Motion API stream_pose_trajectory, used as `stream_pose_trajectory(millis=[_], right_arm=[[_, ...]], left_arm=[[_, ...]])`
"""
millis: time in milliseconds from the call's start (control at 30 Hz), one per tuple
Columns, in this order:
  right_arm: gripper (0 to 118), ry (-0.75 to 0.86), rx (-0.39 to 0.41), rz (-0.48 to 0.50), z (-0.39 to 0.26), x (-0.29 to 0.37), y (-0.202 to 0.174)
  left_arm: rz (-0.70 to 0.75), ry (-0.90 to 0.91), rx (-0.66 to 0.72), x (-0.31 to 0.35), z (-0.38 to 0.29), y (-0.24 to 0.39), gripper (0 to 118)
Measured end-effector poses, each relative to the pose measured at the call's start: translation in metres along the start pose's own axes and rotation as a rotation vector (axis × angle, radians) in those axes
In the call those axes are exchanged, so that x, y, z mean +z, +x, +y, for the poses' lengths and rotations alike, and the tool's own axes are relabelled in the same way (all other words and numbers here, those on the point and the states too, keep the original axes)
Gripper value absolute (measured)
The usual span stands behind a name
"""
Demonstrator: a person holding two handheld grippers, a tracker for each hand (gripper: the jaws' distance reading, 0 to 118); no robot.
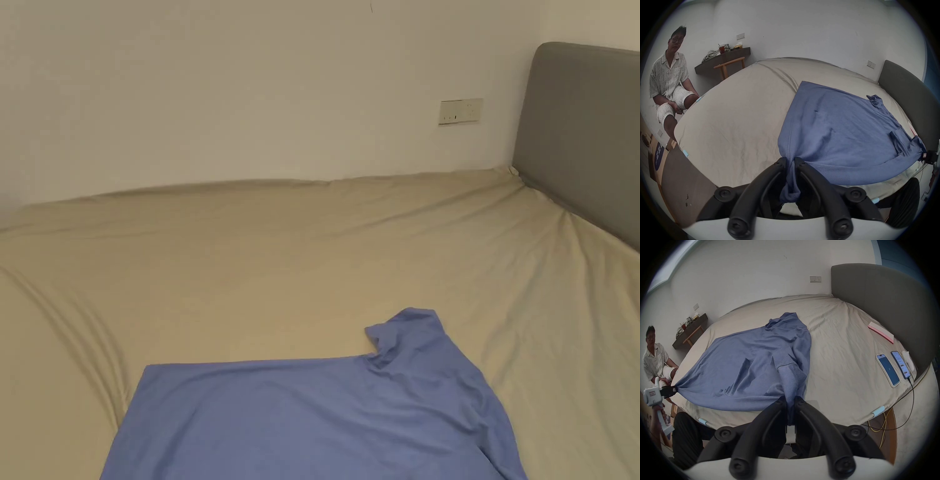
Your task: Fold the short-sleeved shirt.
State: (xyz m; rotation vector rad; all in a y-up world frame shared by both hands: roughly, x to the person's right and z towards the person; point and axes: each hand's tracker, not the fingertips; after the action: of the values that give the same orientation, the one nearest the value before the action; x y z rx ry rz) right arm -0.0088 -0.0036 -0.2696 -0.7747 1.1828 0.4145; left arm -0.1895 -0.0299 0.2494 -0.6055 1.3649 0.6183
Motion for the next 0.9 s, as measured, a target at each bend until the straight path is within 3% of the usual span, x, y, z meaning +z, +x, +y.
stream_pose_trajectory(millis=[433,567,900], right_arm=[[7,-0.101,-0.057,-0.059,0.076,-0.089,-0.002],[7,-0.159,-0.006,-0.082,0.092,-0.129,-0.001],[7,-0.263,0.013,-0.109,0.109,-0.206,0.005]], left_arm=[[0.003,-0.054,-0.066,-0.105,0.082,0.025,7],[0.016,-0.085,-0.099,-0.127,0.095,0.041,7],[0.044,-0.163,-0.205,-0.204,0.103,0.052,7]])
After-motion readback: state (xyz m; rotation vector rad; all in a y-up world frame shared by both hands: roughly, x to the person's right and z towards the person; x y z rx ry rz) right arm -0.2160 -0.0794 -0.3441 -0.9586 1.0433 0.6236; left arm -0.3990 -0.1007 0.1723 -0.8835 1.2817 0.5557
